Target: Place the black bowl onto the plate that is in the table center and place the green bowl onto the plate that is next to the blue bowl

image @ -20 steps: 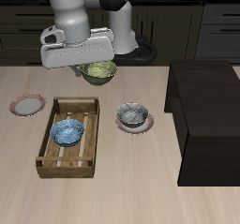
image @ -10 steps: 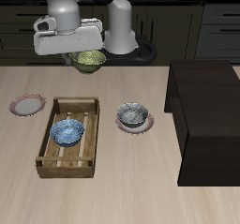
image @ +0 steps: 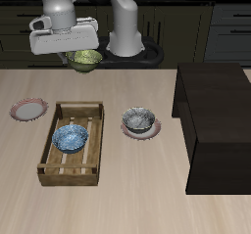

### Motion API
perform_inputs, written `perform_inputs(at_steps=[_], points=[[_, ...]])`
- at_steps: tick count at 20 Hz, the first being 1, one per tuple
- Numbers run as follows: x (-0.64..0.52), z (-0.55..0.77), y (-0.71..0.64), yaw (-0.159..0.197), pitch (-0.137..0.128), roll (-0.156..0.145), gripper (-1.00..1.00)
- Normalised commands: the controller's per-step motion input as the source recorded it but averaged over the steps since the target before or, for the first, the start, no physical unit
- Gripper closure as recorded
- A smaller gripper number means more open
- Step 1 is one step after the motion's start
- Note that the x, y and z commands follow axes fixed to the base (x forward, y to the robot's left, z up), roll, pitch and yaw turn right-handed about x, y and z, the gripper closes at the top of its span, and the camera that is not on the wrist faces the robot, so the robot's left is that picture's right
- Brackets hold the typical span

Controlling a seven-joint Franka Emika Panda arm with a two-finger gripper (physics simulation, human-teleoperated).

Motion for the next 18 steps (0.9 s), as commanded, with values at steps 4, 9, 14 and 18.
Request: perform_inputs(at_steps=[4,9,14,18], points=[[-0.29,-0.1,-0.33,0.006,-0.008,-0.015,1.0],[-0.31,-0.04,-0.31,-0.027,-0.002,-0.003,1.0],[-0.23,-0.23,-0.56,0.033,0.011,-0.146,1.0],[-0.28,-0.22,-0.32,0.012,0.051,-0.102,1.0]])
